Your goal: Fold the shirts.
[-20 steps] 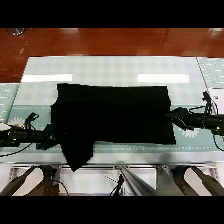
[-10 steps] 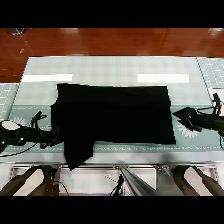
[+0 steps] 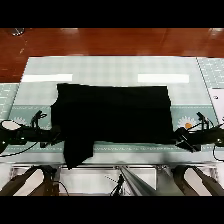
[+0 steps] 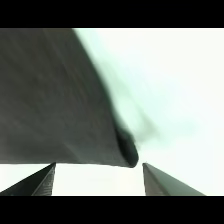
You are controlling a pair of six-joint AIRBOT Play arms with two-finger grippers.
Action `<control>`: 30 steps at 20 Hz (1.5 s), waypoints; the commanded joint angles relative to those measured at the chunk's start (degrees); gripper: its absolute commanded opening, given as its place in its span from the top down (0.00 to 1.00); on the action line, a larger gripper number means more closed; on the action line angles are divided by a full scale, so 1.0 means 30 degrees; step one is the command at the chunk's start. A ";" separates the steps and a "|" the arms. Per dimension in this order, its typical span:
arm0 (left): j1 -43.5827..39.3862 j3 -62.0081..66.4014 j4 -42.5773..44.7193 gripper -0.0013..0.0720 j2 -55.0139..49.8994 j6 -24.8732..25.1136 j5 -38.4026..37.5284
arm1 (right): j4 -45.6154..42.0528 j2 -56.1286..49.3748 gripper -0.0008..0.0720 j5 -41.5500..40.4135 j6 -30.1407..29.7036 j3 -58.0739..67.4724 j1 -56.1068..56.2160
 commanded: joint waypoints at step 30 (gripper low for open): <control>-0.3300 1.9700 -0.0080 0.96 -1.1934 -0.4102 -0.0321 | 0.5311 -1.2058 0.95 -0.1625 -0.2623 1.5256 0.2630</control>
